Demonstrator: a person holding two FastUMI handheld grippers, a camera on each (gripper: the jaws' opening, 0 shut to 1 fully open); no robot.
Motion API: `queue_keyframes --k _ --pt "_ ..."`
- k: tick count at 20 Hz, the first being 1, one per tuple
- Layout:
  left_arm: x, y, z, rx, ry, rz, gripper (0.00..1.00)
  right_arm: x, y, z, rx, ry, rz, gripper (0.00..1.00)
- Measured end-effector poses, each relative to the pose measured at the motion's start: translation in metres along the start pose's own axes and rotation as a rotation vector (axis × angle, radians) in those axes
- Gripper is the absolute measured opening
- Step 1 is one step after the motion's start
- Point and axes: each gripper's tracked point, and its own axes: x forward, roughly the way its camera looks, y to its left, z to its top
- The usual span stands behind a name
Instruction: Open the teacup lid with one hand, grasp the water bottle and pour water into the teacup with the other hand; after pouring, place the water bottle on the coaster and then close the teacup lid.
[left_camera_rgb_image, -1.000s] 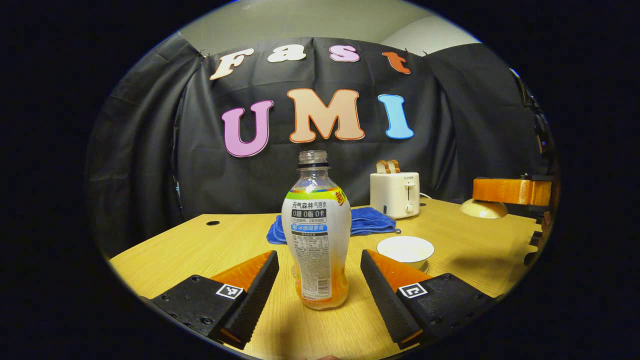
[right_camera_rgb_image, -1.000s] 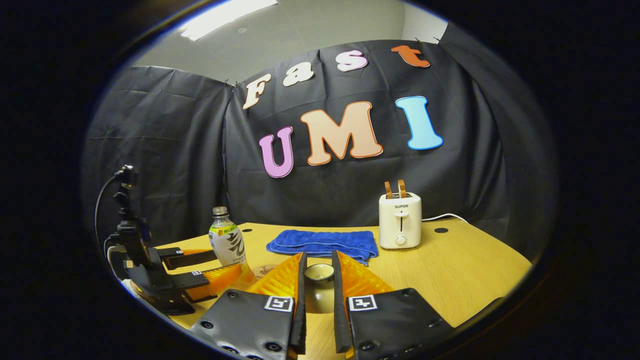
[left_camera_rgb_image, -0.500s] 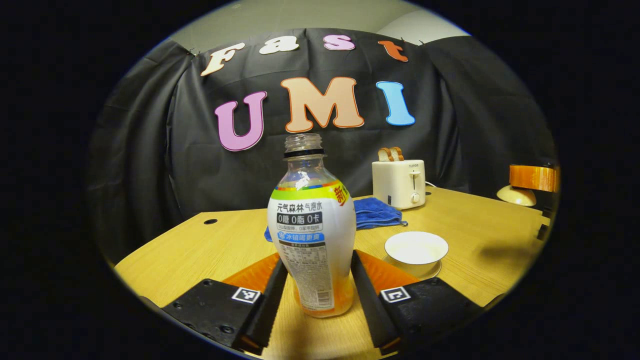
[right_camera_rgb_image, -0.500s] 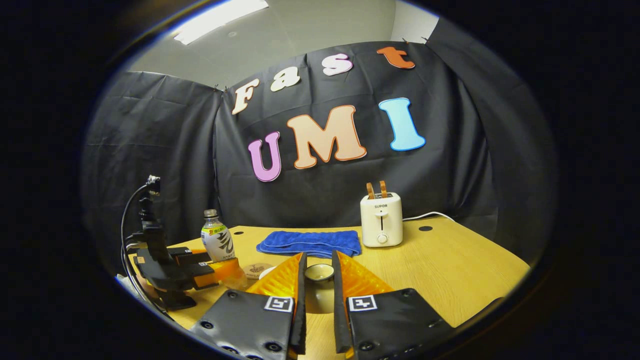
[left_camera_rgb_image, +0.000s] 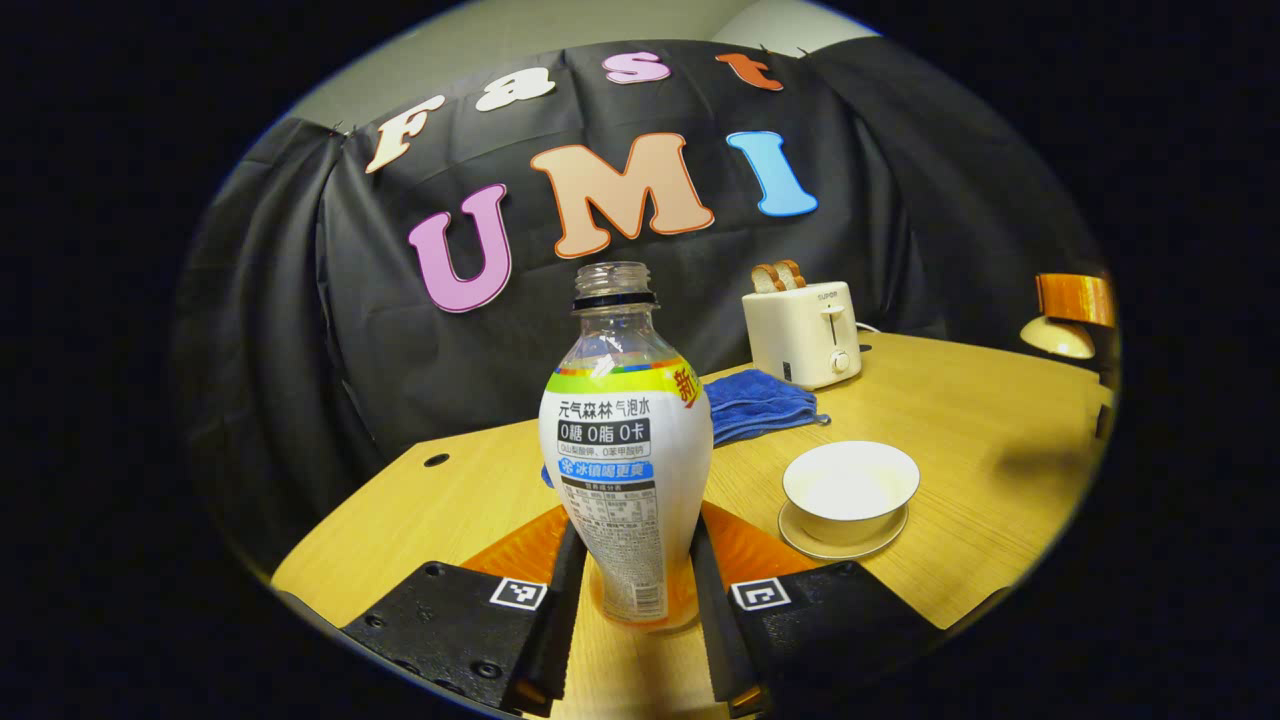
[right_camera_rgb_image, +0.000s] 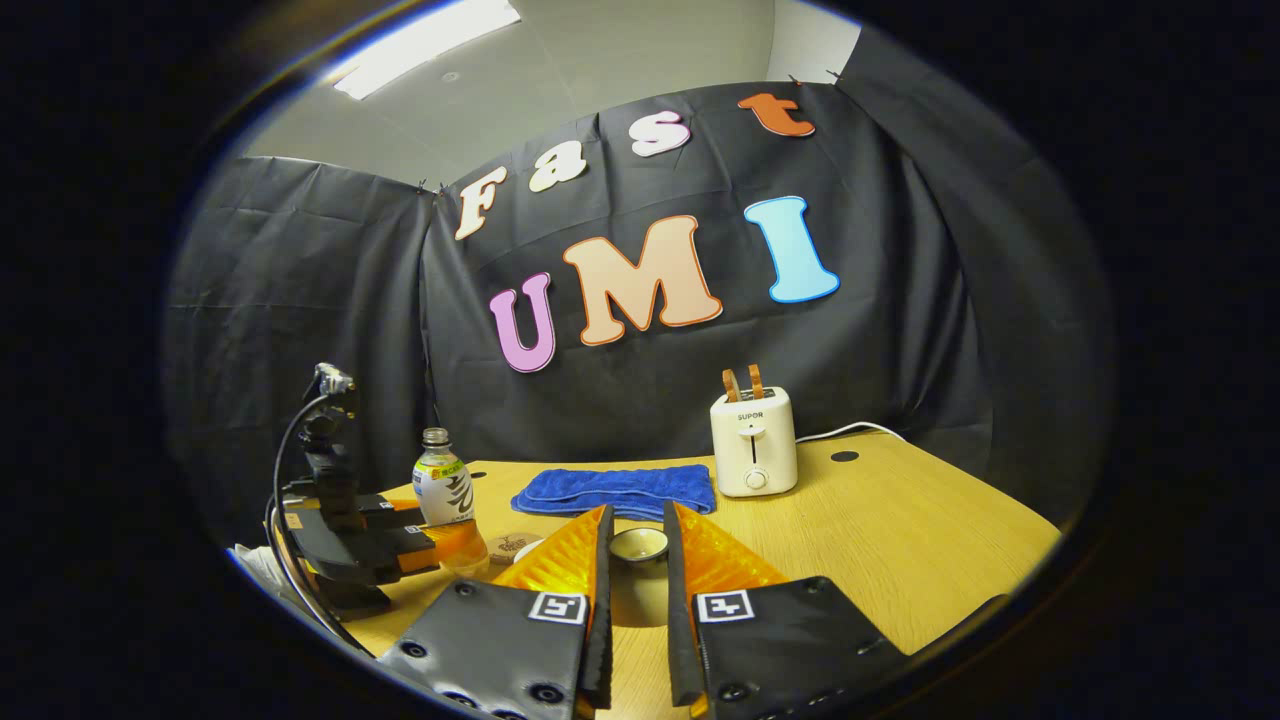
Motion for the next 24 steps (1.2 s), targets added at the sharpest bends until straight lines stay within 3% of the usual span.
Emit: queue_keyframes --k 13,20,24 --pt "0.024 0.009 0.004 0.554 0.091 0.039 0.52 -0.003 -0.018 0.006 0.022 -0.003 -0.024 0.26" --pt "0.030 0.011 0.006 0.861 0.085 0.064 0.53 -0.001 -0.017 0.000 0.016 0.013 -0.026 0.25" --pt "0.033 0.012 0.006 0.966 0.094 0.073 0.52 -0.001 -0.018 0.002 0.014 0.009 -0.030 0.26"
